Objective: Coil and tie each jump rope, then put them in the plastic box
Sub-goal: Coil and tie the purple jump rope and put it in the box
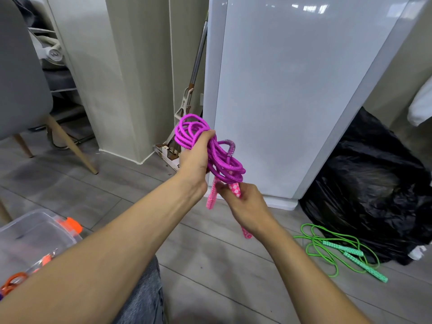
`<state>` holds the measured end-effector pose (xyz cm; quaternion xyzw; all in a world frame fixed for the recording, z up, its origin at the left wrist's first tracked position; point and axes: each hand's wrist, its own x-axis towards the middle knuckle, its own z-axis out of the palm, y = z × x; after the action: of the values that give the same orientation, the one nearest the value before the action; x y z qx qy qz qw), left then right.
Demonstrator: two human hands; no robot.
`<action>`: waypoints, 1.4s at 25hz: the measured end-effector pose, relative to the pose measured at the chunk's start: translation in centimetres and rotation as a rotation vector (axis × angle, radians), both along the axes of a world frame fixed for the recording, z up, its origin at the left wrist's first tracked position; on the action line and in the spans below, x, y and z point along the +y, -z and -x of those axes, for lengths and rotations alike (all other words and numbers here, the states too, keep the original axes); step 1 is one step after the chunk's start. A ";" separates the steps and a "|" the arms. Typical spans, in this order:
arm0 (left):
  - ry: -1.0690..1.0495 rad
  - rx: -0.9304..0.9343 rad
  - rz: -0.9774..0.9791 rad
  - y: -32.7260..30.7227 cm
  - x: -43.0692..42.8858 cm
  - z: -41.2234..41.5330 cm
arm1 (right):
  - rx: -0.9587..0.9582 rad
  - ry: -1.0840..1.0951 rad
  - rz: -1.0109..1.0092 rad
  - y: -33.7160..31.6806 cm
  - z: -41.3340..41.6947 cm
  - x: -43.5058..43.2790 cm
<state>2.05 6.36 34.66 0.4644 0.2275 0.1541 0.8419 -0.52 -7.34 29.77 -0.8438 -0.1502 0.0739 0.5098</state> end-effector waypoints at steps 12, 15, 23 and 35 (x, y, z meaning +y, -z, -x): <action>0.187 -0.111 0.253 -1.9 0.4 0.8 | 0.195 -0.181 -0.055 0.8 0.7 0.4; 0.221 -0.114 0.279 -1.4 0.2 0.6 | 0.224 -0.120 -0.172 1.2 1.4 2.5; -0.084 0.034 0.264 2.2 4.7 -2.9 | 0.263 -0.160 0.044 0.8 1.1 0.7; -0.229 0.300 0.258 9.3 10.4 -6.6 | 0.079 -0.318 0.743 -2.8 1.6 -2.4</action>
<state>8.62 16.75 25.35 0.3419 0.4191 0.1475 0.8281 -2.07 -9.75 32.56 -0.9334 -0.2221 0.2335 0.1580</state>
